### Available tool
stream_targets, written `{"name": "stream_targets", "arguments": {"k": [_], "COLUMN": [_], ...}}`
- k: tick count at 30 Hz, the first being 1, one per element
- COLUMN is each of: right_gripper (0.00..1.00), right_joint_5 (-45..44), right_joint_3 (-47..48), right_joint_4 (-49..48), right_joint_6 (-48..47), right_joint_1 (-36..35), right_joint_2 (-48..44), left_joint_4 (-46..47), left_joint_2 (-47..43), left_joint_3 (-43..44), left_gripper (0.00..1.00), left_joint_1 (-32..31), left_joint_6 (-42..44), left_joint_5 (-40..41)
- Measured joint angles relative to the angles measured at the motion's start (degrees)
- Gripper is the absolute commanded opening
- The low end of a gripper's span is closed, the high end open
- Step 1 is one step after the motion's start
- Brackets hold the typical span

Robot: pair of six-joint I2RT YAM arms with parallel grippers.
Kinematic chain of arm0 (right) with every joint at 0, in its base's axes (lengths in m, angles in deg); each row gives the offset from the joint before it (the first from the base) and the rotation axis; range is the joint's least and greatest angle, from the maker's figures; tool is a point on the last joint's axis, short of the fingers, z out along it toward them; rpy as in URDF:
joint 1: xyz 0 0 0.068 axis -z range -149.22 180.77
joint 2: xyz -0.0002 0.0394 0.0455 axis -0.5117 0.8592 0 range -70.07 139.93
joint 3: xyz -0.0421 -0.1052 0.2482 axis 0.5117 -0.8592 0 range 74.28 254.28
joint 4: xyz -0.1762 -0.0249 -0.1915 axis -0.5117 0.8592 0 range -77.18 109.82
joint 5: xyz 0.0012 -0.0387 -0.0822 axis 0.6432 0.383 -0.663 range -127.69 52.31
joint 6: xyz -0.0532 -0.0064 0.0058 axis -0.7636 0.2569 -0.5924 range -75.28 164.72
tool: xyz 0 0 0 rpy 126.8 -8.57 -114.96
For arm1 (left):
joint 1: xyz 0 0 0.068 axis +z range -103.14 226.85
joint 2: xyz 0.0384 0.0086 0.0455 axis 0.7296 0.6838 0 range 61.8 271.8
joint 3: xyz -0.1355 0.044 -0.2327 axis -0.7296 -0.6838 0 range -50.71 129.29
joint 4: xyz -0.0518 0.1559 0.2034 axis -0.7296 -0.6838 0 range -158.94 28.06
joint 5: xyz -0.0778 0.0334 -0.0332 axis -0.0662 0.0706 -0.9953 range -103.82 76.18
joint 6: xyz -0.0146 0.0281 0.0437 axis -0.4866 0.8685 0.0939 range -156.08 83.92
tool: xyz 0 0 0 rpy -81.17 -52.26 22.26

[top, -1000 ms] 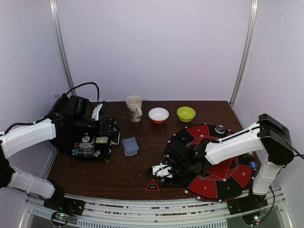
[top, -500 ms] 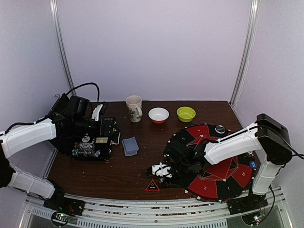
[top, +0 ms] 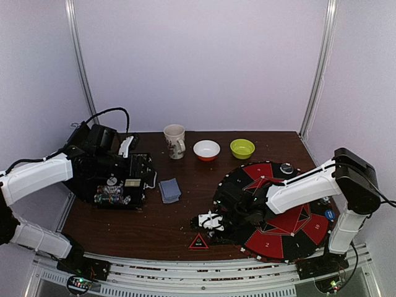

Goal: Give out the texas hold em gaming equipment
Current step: Place the poker chips pile in the big blind area.

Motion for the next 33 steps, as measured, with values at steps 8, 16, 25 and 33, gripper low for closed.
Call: {"name": "stream_targets", "arguments": {"k": [8,16,25,33], "right_gripper": [0.42,0.47,0.57,1.0], "right_joint_5": [0.0,-0.09,-0.46,-0.35], "right_joint_3": [0.0,0.0,0.0,0.48], "right_joint_4": [0.04,0.07,-0.04,0.59], "right_joint_6": [0.0,-0.07,-0.22,-0.31], "right_joint_1": [0.17,0.17,0.39,0.5], "right_joint_2": [0.0,0.0,0.0,-0.02], "left_joint_4": [-0.37,-0.44,-1.64,-2.43], "left_joint_2": [-0.66,-1.33,-1.86,-1.86], "left_joint_3": [0.13,0.13,0.22,0.24], "left_gripper": [0.6,0.6,0.6,0.61], "left_joint_1": [0.0,0.22,0.61,0.81], "left_joint_6": [0.48,0.83,1.22,1.46], "left_joint_5": [0.92,1.53,2.21,2.47]}}
